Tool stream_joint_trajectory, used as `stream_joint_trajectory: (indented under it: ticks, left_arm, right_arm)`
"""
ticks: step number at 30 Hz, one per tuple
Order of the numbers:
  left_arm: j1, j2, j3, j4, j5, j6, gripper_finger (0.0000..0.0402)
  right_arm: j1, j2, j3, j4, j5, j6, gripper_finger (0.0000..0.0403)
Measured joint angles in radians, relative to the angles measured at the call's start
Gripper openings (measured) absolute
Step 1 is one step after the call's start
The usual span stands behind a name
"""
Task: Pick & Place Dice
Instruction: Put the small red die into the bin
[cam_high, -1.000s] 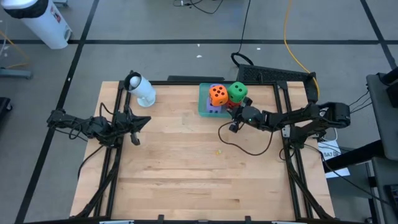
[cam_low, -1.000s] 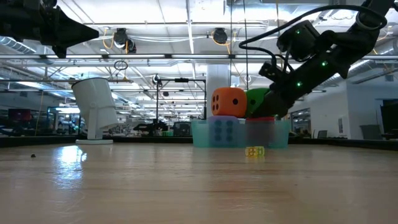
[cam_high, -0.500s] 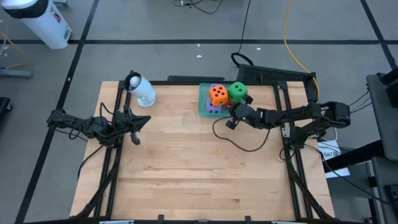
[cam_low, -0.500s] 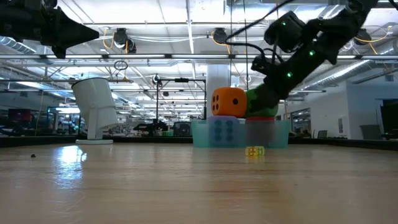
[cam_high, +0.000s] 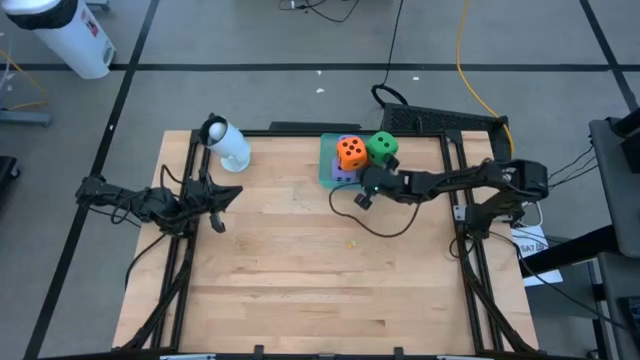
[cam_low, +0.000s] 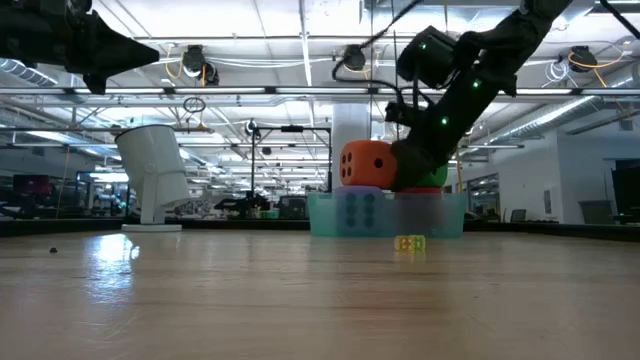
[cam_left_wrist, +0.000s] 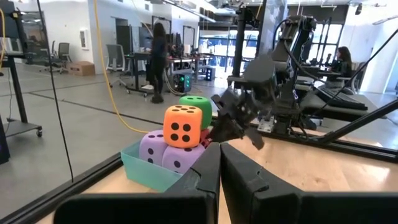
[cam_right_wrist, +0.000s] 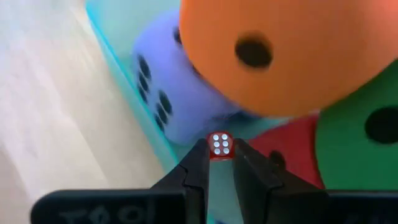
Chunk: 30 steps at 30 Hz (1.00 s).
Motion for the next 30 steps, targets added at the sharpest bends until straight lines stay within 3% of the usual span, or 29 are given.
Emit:
stream_joint_trajectory:
  ticks: [4,12,30]
  left_arm:
    - [0.000,0.000,0.000,0.000,-0.001,0.000,0.0019]
    - [0.000,0.000,0.000,-0.001,-0.007,0.001,0.0019]
    - [0.000,0.000,0.000,0.000,-0.006,0.000,0.0019]
  right_arm:
    - [-0.003,0.021,0.010,0.010,0.059,-0.026,0.0043]
    - [-0.007,0.021,0.010,-0.019,-0.020,-0.034,0.0043]
    - [-0.007,0.054,0.011,0.000,-0.017,-0.077,0.0059]
